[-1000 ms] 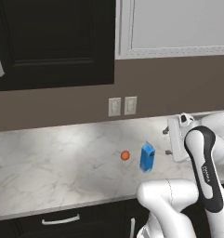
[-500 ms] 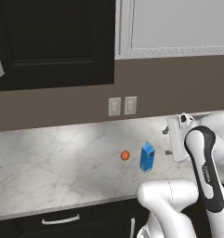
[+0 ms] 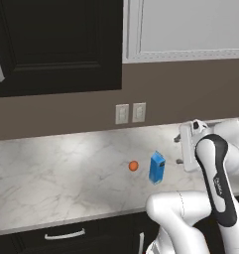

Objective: Gather the eggs and milk located in the vicinity of the sink area and place them right next to the bowl.

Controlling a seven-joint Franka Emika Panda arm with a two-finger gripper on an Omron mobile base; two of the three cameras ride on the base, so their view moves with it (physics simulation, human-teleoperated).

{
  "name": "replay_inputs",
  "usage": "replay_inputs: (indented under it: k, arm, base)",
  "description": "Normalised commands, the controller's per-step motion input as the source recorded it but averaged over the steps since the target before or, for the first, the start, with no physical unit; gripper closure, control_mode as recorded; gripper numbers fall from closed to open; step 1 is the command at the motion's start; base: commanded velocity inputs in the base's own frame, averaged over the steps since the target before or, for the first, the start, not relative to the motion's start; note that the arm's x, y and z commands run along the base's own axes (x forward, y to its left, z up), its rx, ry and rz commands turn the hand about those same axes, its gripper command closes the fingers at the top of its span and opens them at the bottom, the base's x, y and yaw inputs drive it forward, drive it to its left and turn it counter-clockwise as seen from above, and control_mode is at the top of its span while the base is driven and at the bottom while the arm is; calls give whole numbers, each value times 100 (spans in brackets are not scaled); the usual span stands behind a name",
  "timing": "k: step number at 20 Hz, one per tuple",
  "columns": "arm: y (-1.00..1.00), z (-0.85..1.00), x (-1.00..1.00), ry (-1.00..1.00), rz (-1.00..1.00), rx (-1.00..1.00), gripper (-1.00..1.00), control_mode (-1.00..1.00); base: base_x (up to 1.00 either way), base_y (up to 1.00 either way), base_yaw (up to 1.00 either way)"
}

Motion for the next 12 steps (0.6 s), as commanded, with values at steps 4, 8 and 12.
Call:
replay_inputs:
  k: [4, 8, 12]
  arm:
    - [6, 0, -1, 3, -19, 0, -100, -100]
    - [1, 1, -2, 6, -24, 0, -100, -100]
    - [2, 4, 0, 13, -25, 2, -100, -100]
  base:
    - [0, 0, 0]
    - [0, 0, 0]
    - [0, 0, 0]
